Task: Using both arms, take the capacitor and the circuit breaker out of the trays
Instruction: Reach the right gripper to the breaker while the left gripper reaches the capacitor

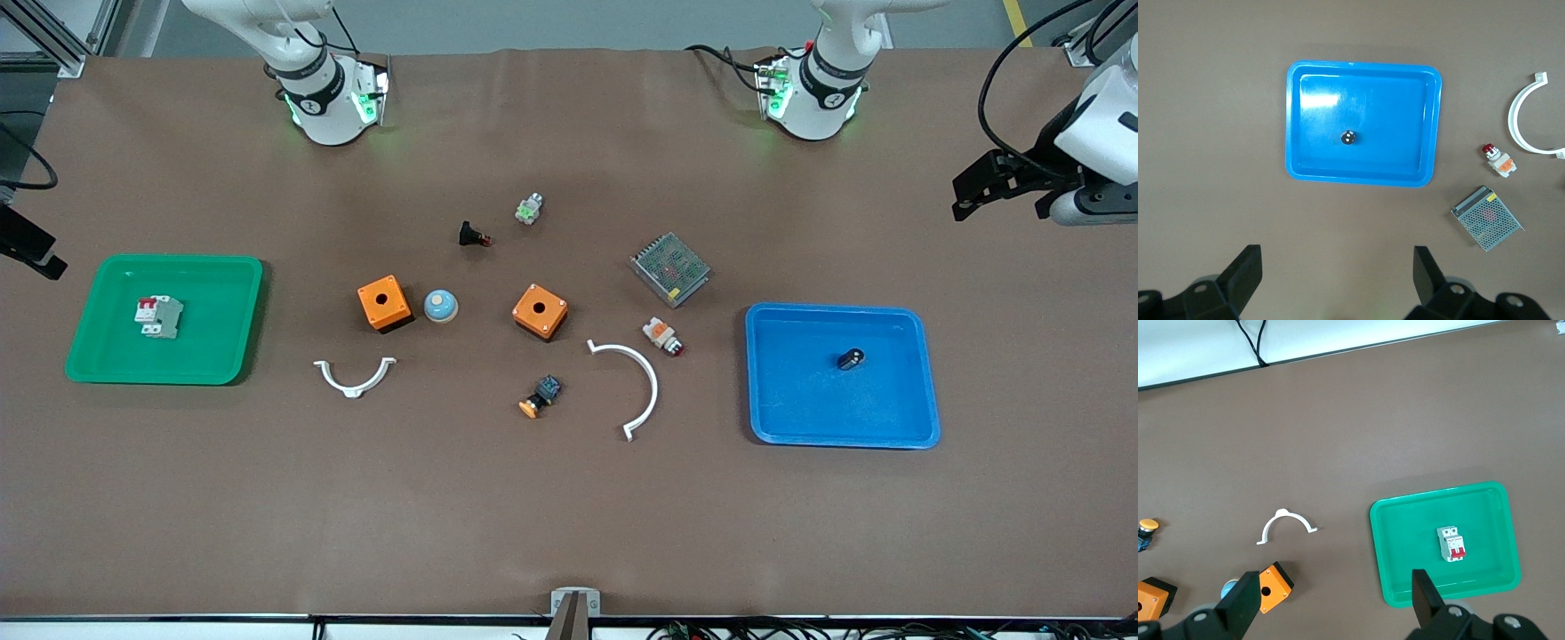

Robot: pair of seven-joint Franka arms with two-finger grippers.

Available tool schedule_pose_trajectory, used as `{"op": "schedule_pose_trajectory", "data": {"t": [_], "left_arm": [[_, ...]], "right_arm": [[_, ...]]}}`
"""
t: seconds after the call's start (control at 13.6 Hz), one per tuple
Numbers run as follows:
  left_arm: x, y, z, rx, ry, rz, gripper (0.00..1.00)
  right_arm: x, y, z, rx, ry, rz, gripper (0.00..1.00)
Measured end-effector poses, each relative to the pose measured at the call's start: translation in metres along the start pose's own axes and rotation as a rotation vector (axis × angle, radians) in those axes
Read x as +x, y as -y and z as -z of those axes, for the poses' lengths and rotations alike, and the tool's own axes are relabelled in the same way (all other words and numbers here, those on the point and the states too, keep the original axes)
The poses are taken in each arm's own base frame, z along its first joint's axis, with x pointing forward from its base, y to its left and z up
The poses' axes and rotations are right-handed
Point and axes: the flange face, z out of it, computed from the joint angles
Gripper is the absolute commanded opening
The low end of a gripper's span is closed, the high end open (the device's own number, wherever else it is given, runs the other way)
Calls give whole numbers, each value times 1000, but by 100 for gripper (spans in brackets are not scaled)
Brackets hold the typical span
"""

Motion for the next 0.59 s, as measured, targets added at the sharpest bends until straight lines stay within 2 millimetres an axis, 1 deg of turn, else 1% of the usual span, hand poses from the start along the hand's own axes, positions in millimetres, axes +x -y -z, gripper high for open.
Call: {"op": "schedule_pose_trajectory", "data": {"t": [0.22,0.37,0.44,0.52,0.59], "left_arm": [[3,1,-5,0,10,2,100],[14,10,-18,-2,29,17,100],[24,16,-29,-5,40,29,100],[36,23,-47,-8,48,40,100],[50,26,-72,-12,42,47,100]], "right_arm": [[0,0,0,0,0,0,100],[0,0,0,0,0,0,100],[0,0,0,0,0,0,100],[0,0,0,0,0,0,100],[0,0,0,0,2,0,100]]}}
